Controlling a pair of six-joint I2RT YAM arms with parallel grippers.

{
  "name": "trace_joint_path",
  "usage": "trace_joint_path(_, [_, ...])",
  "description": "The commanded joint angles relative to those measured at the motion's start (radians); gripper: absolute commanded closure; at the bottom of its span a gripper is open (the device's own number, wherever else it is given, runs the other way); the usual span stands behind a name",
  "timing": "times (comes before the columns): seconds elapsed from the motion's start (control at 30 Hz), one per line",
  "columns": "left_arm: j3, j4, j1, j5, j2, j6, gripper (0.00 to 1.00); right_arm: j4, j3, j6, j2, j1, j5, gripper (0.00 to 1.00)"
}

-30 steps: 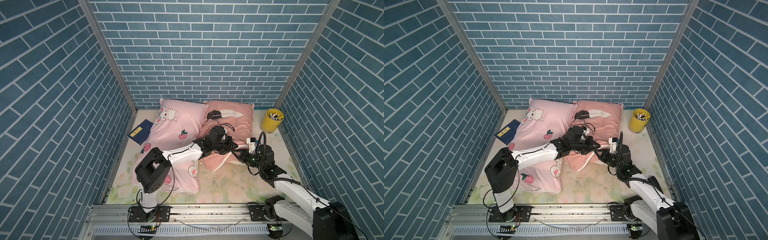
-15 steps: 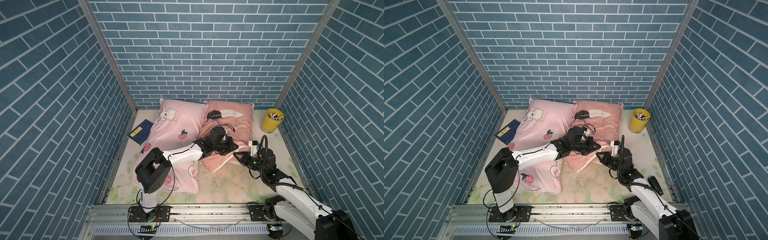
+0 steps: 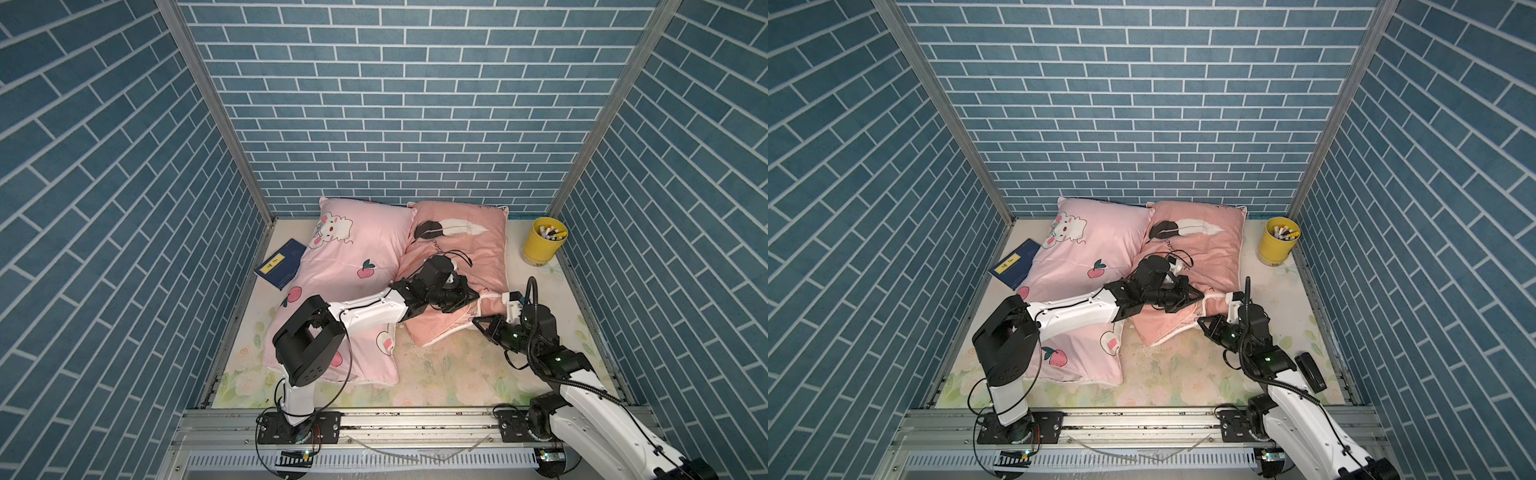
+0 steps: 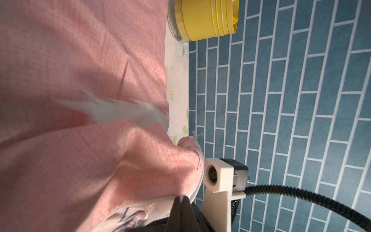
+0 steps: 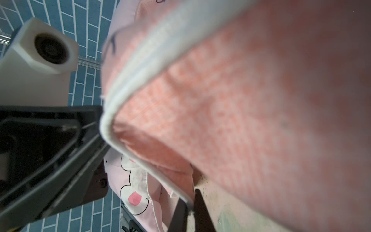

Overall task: Zip up pillowcases
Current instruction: Zip the zipper on the pillowcase.

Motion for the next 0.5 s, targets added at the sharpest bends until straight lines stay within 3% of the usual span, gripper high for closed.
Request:
trace_joint_path(0.0, [-0.06,0.041,-0.013,-0.006,-0.014,-0.011,1.0,-0.288,0.087,-0.085,-0.055,-0.064,-0.003,0.83])
trace_joint_path(0.13, [-0.098,0.041,-0.039,-0.016,-0.029,-0.011,1.0,-0.3,0.1,-0.057,-0.107,-0.149,-0.084,0.76])
trace_joint_path(0.3, [-0.114,0.051,-0.054,-0.018,-0.029,-0.017,1.0,-0.231,0.103,-0.007,-0.09,-0.153,-0.126,0.67])
trace_joint_path(0.47, [-0.109,0.039,-0.061,-0.019,-0.036,-0.013,1.0,-0.163,0.096,0.013,-0.05,-0.153,-0.13,0.67])
